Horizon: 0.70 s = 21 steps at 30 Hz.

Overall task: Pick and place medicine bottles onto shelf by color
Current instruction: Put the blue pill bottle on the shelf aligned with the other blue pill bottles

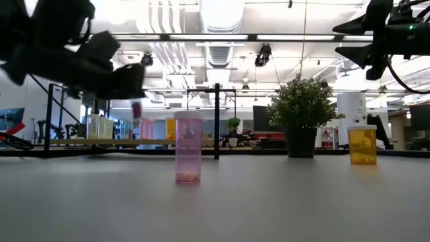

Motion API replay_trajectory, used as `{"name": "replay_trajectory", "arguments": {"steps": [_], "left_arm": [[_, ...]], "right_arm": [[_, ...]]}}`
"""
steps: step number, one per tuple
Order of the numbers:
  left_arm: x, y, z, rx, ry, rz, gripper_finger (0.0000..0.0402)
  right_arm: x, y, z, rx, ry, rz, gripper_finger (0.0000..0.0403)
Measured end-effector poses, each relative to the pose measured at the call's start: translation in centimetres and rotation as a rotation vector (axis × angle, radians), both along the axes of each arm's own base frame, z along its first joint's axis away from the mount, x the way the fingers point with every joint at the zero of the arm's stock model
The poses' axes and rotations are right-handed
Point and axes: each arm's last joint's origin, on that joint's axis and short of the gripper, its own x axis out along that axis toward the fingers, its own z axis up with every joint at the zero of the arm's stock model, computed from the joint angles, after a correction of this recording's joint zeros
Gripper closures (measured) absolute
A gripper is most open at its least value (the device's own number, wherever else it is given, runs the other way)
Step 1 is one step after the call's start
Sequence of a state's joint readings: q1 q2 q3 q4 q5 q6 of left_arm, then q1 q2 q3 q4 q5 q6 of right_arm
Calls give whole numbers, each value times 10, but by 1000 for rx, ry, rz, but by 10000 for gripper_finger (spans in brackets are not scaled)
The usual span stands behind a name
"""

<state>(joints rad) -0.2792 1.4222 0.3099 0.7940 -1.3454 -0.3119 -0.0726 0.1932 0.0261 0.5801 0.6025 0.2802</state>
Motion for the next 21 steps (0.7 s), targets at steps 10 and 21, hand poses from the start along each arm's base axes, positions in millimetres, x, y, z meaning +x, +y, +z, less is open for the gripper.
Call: {"name": "replay_trajectory", "arguments": {"steps": [10, 21], "left_arm": [[-42, 13, -29, -52, -67, 45, 295], [-39, 36, -28, -40, -68, 188, 295]], "right_arm": [[0, 0, 0, 0, 0, 0, 142], [0, 0, 0, 0, 0, 0, 142]]}}
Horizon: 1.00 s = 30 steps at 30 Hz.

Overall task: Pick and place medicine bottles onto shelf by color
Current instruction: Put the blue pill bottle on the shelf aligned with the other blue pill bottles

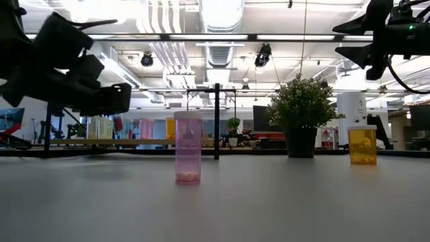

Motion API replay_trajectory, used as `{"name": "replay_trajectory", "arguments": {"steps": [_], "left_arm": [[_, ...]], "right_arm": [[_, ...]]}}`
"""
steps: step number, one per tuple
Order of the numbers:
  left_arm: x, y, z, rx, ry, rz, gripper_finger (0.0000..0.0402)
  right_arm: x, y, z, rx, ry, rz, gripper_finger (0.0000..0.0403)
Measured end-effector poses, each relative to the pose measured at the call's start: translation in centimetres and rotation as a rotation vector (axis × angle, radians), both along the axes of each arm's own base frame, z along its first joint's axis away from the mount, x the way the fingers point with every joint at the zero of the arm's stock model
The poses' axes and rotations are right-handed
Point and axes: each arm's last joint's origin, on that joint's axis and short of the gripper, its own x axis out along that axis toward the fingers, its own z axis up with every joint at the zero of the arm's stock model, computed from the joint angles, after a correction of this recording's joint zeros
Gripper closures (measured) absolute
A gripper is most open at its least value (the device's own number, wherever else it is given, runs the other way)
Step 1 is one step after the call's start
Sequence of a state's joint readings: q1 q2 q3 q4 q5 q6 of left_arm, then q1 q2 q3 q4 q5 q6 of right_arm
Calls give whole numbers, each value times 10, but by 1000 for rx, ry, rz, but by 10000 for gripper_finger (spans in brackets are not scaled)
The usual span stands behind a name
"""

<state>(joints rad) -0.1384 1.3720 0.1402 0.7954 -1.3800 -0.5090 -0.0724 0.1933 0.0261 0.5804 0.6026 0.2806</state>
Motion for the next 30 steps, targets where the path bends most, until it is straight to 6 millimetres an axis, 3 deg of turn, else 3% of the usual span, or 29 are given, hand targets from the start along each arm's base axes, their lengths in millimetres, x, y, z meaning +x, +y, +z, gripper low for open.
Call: {"name": "replay_trajectory", "arguments": {"steps": [13, 30], "left_arm": [[4, 25, 1, -39, 16, 44, 294], [0, 32, -4, -42, 90, 81, 294]], "right_arm": [[0, 0, 0, 0, 0, 0, 142], [0, 0, 0, 0, 0, 0, 142]]}}
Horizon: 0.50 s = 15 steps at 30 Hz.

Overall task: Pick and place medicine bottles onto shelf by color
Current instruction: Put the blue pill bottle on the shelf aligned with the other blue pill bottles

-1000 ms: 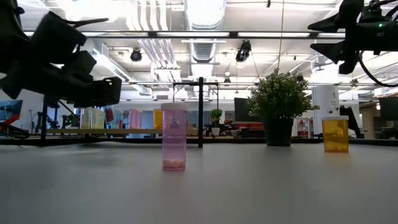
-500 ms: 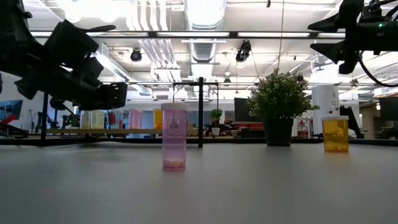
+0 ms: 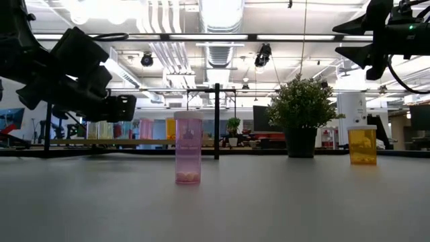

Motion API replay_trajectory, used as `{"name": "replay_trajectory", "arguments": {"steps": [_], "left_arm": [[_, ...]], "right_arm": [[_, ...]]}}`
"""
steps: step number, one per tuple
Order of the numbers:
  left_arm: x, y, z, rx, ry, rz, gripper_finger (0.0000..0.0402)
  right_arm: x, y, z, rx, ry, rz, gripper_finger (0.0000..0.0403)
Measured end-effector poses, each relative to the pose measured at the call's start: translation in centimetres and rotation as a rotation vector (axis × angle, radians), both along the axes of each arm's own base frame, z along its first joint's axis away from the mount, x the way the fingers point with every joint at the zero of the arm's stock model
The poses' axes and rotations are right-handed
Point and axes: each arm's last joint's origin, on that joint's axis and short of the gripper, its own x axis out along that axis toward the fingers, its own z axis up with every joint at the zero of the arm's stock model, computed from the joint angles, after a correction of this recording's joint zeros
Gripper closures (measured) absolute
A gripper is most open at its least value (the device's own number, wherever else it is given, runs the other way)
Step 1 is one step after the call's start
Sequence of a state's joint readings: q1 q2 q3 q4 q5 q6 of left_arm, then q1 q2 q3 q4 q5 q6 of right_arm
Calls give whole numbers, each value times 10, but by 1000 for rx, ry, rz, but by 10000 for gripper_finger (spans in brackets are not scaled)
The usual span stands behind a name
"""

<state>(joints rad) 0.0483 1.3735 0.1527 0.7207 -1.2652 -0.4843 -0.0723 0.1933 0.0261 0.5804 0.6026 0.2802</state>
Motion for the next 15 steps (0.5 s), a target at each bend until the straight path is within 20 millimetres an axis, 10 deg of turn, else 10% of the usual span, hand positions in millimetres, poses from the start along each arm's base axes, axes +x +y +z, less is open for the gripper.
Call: {"name": "replay_trajectory", "arguments": {"steps": [15], "left_arm": [[-4, 4, -3, 0, 12, 27, 294]], "right_arm": [[0, 0, 0, 0, 0, 0, 142]]}}
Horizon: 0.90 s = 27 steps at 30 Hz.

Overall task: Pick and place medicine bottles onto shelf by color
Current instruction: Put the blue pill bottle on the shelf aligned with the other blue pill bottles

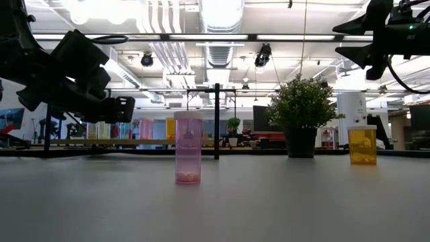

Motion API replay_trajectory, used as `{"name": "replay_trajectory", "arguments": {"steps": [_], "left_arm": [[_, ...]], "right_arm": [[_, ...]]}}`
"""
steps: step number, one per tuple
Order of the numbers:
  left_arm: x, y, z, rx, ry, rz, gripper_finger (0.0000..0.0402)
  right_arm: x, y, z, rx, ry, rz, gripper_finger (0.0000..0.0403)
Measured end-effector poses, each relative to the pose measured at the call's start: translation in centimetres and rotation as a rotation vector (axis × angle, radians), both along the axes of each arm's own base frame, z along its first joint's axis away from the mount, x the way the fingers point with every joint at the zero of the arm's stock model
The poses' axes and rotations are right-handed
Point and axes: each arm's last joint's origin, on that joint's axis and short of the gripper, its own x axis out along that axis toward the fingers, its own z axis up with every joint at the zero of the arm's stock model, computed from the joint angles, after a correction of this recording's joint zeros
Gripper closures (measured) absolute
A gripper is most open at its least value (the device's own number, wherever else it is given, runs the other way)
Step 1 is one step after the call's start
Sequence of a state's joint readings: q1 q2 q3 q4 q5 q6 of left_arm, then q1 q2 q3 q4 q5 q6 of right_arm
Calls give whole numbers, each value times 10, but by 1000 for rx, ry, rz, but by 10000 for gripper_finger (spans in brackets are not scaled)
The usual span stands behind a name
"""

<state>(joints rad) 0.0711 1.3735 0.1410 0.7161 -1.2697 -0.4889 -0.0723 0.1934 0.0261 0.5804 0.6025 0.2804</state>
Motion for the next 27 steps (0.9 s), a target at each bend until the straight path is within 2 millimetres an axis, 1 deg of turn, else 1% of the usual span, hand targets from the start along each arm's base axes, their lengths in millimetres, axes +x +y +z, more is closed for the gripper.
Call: {"name": "replay_trajectory", "arguments": {"steps": [7, 9, 11, 19, 27], "left_arm": [[0, 0, 0, -1, -4, 2, 294], [0, 0, 0, -6, -33, 9, 292], [-1, 0, -1, -16, -66, 10, 283], [-2, 0, -2, -19, -67, 9, 241], [0, 0, 3, -14, -94, 10, 235]], "right_arm": [[0, 0, 0, 0, 0, 0, 142], [0, 0, 0, 0, 0, 0, 142], [0, 0, 0, 0, 0, 0, 142], [0, 0, 0, 0, 0, -1, 142], [0, 0, 0, 0, 0, 0, 142]]}}
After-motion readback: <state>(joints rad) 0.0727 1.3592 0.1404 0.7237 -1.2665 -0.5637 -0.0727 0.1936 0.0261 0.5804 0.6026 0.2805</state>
